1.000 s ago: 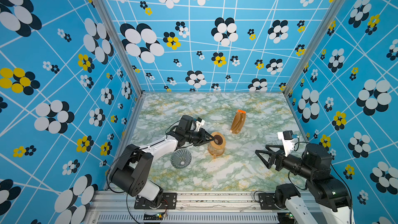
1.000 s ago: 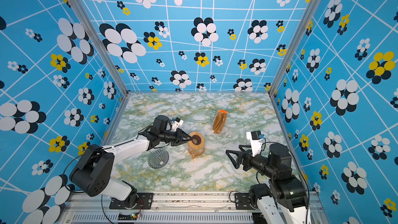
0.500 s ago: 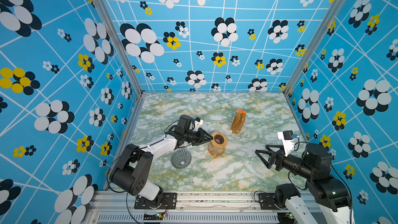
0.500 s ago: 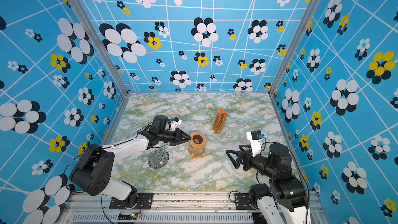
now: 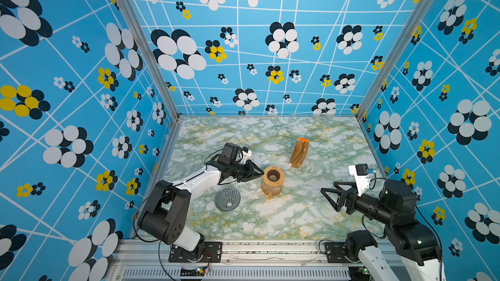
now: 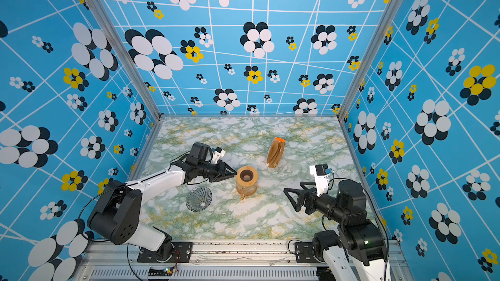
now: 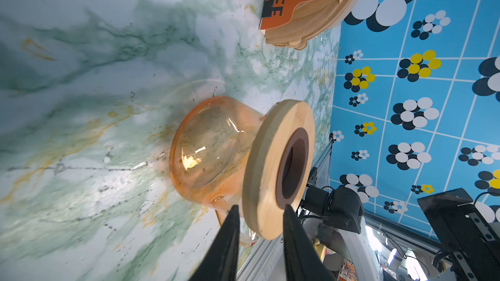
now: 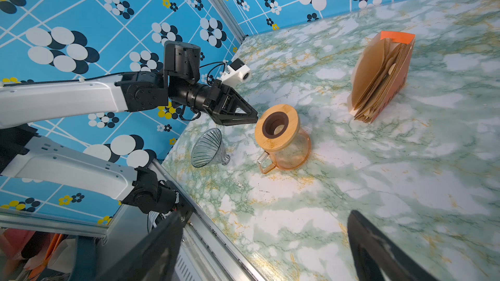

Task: Place the coffee filter in the dripper
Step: 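Lower the wooden ring flat onto the pitcher top with the left gripper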

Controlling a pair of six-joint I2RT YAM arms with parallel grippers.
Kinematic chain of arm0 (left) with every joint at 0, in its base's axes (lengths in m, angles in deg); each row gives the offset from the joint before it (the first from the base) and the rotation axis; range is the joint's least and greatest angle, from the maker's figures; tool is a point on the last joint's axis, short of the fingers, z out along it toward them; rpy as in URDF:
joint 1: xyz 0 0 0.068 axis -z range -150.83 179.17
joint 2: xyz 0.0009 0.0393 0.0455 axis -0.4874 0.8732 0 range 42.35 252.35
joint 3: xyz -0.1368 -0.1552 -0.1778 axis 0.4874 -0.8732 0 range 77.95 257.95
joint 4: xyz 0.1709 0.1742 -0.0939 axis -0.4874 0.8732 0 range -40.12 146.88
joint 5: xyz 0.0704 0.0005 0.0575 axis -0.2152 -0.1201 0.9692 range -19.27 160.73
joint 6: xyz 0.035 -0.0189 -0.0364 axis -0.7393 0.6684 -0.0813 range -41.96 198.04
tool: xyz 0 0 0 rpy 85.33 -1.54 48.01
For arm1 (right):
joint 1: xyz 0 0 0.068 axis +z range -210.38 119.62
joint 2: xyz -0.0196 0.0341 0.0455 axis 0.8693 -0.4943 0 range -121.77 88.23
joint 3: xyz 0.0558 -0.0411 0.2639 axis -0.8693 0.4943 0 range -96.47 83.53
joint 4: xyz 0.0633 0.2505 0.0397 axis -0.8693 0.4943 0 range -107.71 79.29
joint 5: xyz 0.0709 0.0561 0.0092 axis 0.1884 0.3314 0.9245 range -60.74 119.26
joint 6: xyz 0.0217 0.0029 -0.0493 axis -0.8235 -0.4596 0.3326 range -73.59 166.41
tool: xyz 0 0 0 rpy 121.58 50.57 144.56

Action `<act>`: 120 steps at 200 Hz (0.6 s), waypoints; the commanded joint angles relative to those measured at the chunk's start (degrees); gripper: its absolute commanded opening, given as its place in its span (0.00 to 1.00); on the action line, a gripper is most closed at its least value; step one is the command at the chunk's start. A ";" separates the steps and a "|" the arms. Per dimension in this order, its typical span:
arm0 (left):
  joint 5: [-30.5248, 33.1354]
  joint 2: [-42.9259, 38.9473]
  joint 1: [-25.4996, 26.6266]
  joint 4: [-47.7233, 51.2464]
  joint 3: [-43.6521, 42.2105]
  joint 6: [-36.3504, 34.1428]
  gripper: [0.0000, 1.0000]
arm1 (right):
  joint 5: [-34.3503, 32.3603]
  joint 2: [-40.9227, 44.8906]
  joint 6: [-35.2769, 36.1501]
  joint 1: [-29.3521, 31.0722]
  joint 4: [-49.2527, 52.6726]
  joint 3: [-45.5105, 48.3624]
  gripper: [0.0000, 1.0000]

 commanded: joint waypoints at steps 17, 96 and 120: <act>4.14 -2.28 0.74 11.11 5.81 -5.80 0.42 | 0.00 0.29 -0.29 0.35 -0.53 0.34 0.96; 12.79 2.28 5.25 23.88 14.17 -12.96 0.51 | -0.08 0.68 -0.27 0.32 -0.40 0.39 0.96; 14.10 3.89 6.72 24.63 15.55 -13.35 0.54 | -0.09 0.82 -0.26 0.39 -0.41 0.33 0.96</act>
